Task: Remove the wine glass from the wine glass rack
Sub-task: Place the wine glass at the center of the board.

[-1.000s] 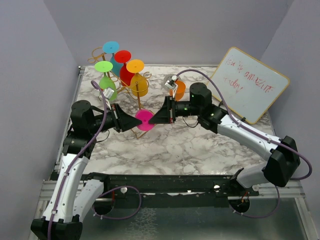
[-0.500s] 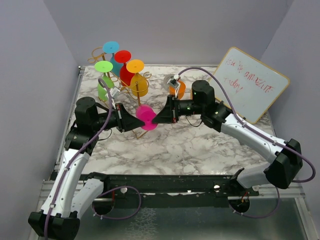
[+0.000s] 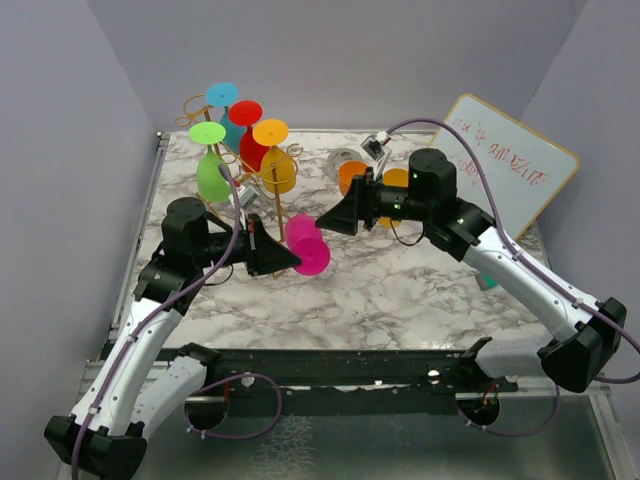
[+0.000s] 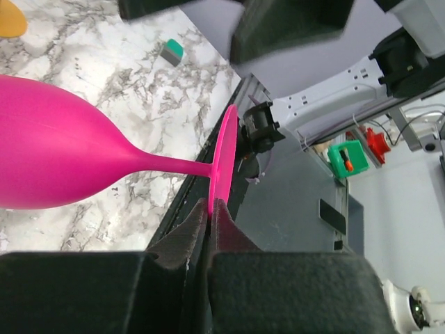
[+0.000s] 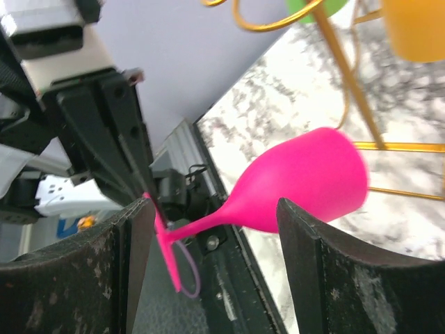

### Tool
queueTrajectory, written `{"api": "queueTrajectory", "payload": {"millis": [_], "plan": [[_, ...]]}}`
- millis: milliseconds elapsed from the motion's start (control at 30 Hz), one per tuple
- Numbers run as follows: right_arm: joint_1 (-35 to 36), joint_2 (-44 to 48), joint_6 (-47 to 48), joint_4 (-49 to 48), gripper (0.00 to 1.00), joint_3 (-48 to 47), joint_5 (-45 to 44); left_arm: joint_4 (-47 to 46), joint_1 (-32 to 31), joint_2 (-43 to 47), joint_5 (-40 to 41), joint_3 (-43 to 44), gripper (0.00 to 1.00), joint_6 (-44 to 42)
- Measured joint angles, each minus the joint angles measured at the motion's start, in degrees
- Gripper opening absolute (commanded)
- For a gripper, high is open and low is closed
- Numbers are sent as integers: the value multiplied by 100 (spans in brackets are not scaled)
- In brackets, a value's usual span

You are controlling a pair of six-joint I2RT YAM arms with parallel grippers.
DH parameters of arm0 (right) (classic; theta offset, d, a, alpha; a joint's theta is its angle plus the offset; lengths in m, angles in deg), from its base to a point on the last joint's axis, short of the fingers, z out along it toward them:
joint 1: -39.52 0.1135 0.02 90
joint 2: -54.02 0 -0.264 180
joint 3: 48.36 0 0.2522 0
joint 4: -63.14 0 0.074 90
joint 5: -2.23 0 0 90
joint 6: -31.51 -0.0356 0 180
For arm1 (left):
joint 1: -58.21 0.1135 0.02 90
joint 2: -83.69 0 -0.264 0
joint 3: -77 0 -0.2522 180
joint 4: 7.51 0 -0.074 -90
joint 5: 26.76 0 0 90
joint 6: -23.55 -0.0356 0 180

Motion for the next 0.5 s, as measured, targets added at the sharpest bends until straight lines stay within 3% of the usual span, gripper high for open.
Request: {"api": "queueTrajectory", "payload": {"millis": [200,400,500], "plan": [[-562,160,57,35,77,37,-297,-2,-459,4,2,-66,0,-431],[-1967,153,-730,-667,78,750,509,-391,-728,293,-151,-350,0,-1102],[-2321,114,-1038,-911,78,997,872,-798,-726,616,-319,-660,0,-1386]]}}
